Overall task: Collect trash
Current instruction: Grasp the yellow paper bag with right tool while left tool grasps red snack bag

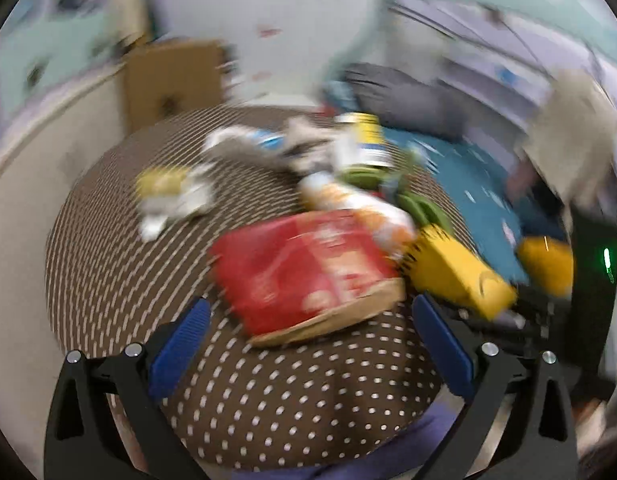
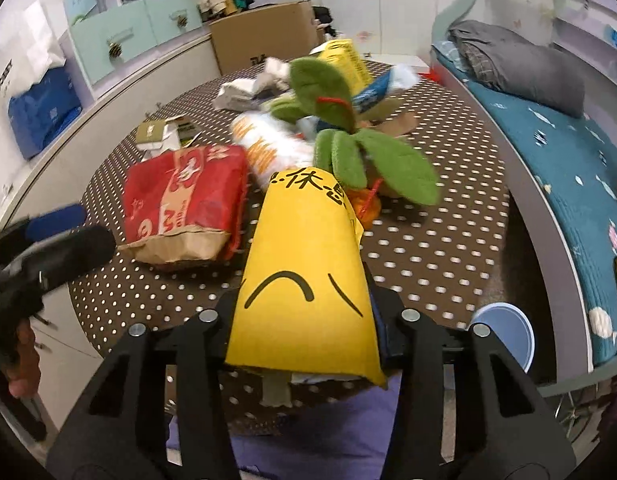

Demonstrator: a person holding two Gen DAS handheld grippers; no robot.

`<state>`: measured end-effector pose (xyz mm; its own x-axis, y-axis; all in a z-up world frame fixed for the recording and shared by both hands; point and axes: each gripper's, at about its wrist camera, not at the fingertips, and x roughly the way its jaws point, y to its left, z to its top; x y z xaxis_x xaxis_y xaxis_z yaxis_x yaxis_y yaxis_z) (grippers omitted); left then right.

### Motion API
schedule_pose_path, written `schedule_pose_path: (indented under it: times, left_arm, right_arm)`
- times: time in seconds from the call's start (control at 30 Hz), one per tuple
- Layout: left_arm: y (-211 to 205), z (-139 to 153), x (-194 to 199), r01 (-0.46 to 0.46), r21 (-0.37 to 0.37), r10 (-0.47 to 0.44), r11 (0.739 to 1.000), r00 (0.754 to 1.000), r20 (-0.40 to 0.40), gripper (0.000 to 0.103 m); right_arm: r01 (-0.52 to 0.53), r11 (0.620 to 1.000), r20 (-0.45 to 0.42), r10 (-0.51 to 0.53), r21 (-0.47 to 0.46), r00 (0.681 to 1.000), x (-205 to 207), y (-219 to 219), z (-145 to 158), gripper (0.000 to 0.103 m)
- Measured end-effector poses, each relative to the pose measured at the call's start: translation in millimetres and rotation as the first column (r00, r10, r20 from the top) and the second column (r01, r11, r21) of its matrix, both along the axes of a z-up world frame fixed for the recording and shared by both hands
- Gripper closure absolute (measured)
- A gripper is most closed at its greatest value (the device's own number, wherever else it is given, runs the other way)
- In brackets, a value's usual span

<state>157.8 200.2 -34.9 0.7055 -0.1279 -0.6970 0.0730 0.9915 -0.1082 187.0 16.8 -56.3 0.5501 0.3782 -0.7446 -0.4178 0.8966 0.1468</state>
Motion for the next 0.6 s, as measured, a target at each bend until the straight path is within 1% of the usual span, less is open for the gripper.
schedule_pose_path:
  times: [0.03,0.07,0.1,0.13,0.2,0.23,0.33,0.37,0.4,0.43,0.5,0.57,0.6]
  left_arm:
    - [-9,2,3,0.054,0.055,-0.055,0.997,0.998,0.011,0.004]
    - [-17,2,7,0.109,0.110,-0.111,0.988,0.994,0.016,0.004]
    - [-22,2,11,0.136,0.137,-0.139,0.981,0.990,0.011,0.004]
    - [-27,-1,16,0.167,0.185,-0.169,0.968,0.986,-0.005,0.004]
    - [-33,-5,29,0.202,0.244,-0.200,0.949,0.979,-0.031,0.004]
    - [-35,-8,38,0.241,0.260,-0.236,0.935,0.970,-0.051,0.004]
    - [-34,-16,56,0.294,0.287,-0.277,0.912,0.956,-0.097,0.004]
    - [-32,-17,59,0.318,0.284,-0.304,0.905,0.948,-0.093,0.004]
    - [-33,-16,64,0.358,0.272,-0.352,0.893,0.933,-0.075,0.004]
    - [-33,-18,66,0.382,0.271,-0.378,0.884,0.923,-0.069,0.004]
    - [-36,-24,76,0.406,0.272,-0.396,0.872,0.913,-0.093,0.004]
    - [-32,-38,88,0.427,0.220,-0.400,0.877,0.903,-0.158,0.004]
    - [-31,-45,94,0.423,0.190,-0.389,0.886,0.901,-0.191,0.004]
  right_arm:
    - [0.011,1.000,-0.004,-0.011,0.006,1.000,0,-5,2,0.057]
    - [0.030,0.999,-0.009,-0.030,0.019,1.000,0,-11,4,0.057]
    - [0.043,0.999,-0.010,-0.043,0.026,0.999,-1,-14,5,0.057]
    - [0.055,0.998,-0.011,-0.055,0.031,0.998,-1,-18,6,0.057]
    - [0.082,0.996,-0.012,-0.082,0.044,0.997,-5,-27,9,0.057]
    - [0.096,0.994,-0.013,-0.095,0.050,0.995,-7,-31,10,0.057]
    - [0.131,0.990,-0.020,-0.130,0.061,0.991,-12,-41,11,0.057]
    - [0.142,0.988,-0.025,-0.141,0.060,0.990,-13,-44,10,0.057]
    - [0.156,0.986,-0.032,-0.154,0.061,0.988,-13,-47,9,0.057]
    - [0.167,0.984,-0.041,-0.164,0.064,0.986,-13,-49,7,0.057]
    - [0.185,0.980,-0.057,-0.181,0.069,0.982,-12,-52,4,0.057]
    - [0.195,0.978,-0.061,-0.191,0.069,0.980,-12,-55,3,0.057]
    - [0.198,0.978,-0.058,-0.194,0.070,0.979,-12,-56,3,0.057]
